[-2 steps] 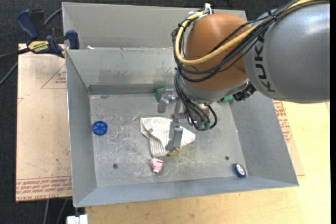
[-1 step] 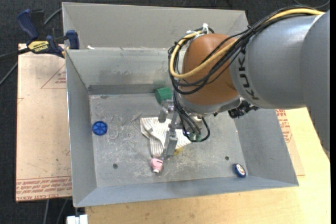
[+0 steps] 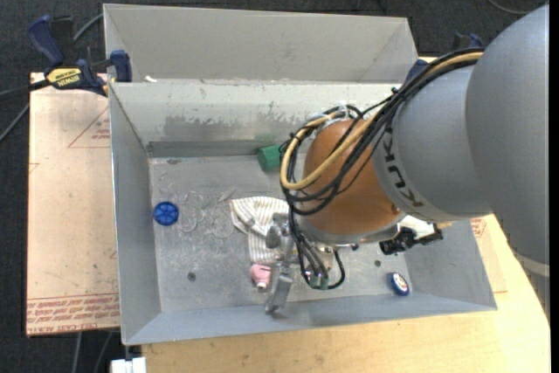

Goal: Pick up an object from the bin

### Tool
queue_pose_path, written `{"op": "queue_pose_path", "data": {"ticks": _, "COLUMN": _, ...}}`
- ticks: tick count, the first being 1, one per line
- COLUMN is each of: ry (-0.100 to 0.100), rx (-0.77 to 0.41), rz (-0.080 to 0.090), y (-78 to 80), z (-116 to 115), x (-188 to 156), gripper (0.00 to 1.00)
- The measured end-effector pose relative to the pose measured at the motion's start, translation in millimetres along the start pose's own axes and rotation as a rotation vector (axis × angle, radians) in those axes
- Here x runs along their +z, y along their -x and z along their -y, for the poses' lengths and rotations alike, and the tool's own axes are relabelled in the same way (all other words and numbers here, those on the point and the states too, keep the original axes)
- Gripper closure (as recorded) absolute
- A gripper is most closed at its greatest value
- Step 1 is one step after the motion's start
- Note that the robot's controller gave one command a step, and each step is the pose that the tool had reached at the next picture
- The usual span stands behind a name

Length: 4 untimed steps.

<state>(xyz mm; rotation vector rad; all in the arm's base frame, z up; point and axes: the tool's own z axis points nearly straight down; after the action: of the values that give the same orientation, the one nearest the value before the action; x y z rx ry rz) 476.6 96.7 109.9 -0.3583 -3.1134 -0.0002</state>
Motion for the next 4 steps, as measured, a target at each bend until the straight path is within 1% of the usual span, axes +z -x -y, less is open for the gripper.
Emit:
{"op": "queue_pose_path", "data": {"ticks": 1, "ry": 0.003, "rx": 0.061, "rz": 0.007, "y": 18.5, "z": 15, "x": -18, "gripper": 0.0}}
{"op": "queue_pose_path", "data": {"ticks": 2, "ry": 0.004, "rx": 0.157, "rz": 0.008, "y": 22.5, "z": 19, "x": 39, "gripper": 0.0}}
{"op": "queue_pose_path", "data": {"ticks": 3, "ry": 0.006, "rx": 0.134, "rz": 0.01, "y": 26.2, "z": 21, "x": 39, "gripper": 1.0}}
{"op": "queue_pose_path", "data": {"ticks": 4, "ry": 0.006, "rx": 0.134, "rz": 0.01, "y": 26.2, "z": 21, "x": 39, "gripper": 1.0}}
